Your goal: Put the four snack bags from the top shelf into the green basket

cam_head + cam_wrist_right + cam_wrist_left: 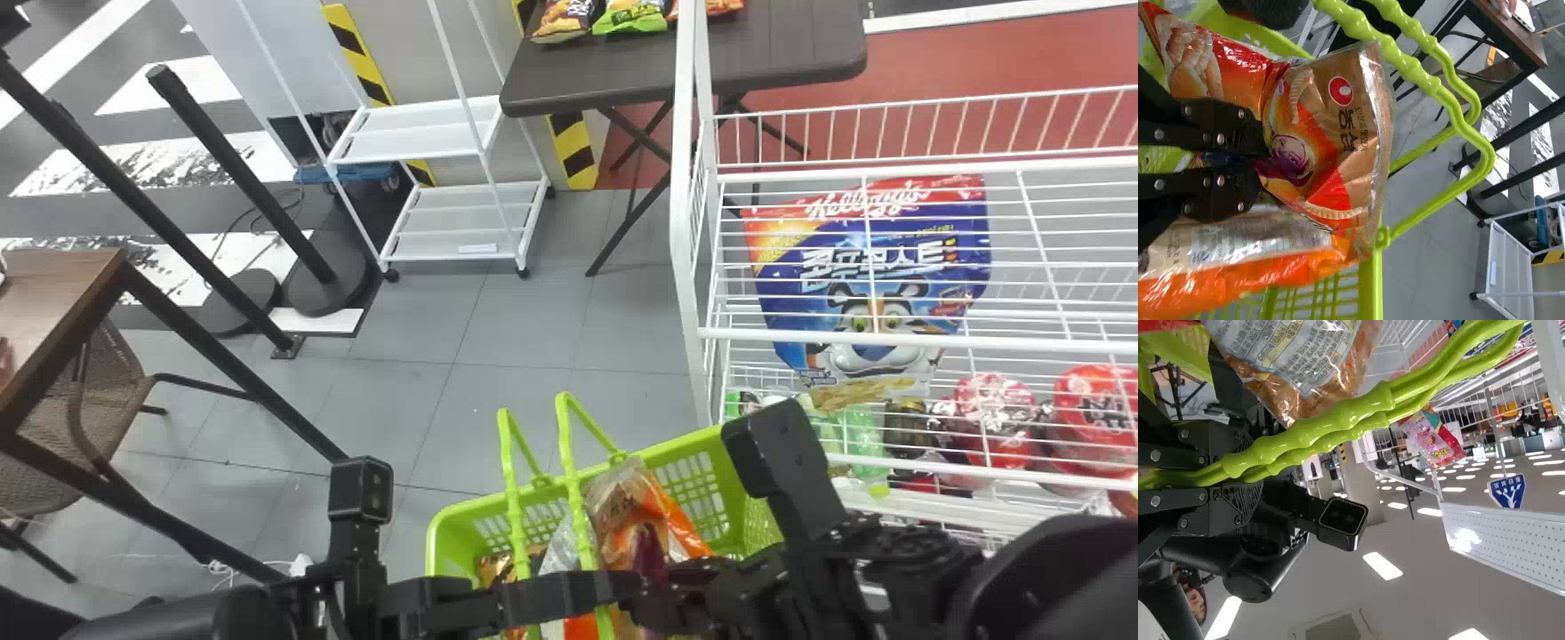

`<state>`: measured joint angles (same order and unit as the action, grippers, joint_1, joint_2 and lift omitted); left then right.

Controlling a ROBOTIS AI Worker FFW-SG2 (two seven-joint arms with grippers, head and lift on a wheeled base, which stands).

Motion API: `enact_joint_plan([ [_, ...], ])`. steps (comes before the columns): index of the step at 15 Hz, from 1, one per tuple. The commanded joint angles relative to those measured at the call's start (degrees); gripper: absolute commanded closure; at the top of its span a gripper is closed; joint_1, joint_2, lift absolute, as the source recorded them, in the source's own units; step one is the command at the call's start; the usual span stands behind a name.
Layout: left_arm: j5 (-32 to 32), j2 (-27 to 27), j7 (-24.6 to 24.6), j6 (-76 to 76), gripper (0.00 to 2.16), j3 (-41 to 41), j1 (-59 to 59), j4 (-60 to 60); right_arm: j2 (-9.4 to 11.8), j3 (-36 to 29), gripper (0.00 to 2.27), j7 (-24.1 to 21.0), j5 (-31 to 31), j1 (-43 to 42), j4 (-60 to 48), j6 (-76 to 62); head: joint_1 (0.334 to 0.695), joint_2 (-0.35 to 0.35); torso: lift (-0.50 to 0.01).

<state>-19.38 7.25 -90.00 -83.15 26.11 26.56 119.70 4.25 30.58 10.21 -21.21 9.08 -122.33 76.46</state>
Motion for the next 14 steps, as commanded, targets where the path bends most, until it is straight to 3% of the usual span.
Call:
enact_joint_plan([
  [1,-0.1,0.0,-0.6,0.0,2.15,0.2,0.1,-0.1,0.4,-5.7,0.01,1.7,-0.3,1.6,-4.6,4.4,0.695,0.350,0.000],
  [4,-0.1,0.0,-0.6,0.0,2.15,0.0,0.1,-0.1,0.6,-16.2,0.01,4.6,-5.7,4.2,-9.9,7.5,0.695,0.350,0.000],
  [8,-0.6,0.1,-0.6,0.2,2.15,0.2,0.2,-0.2,0.6,-33.0,0.02,4.0,-0.5,4.9,-15.9,-0.4,0.695,0.350,0.000],
  [10,-0.7,0.0,-0.6,0.4,2.15,0.0,0.4,-0.1,0.6,-37.3,0.02,3.9,4.5,0.9,-9.0,-11.6,0.695,0.181,0.000],
  [14,-0.7,0.0,-0.6,0.4,2.15,0.2,1.2,0.4,1.4,-39.5,0.03,3.2,11.0,-8.3,9.3,-31.0,0.695,-0.067,0.000],
])
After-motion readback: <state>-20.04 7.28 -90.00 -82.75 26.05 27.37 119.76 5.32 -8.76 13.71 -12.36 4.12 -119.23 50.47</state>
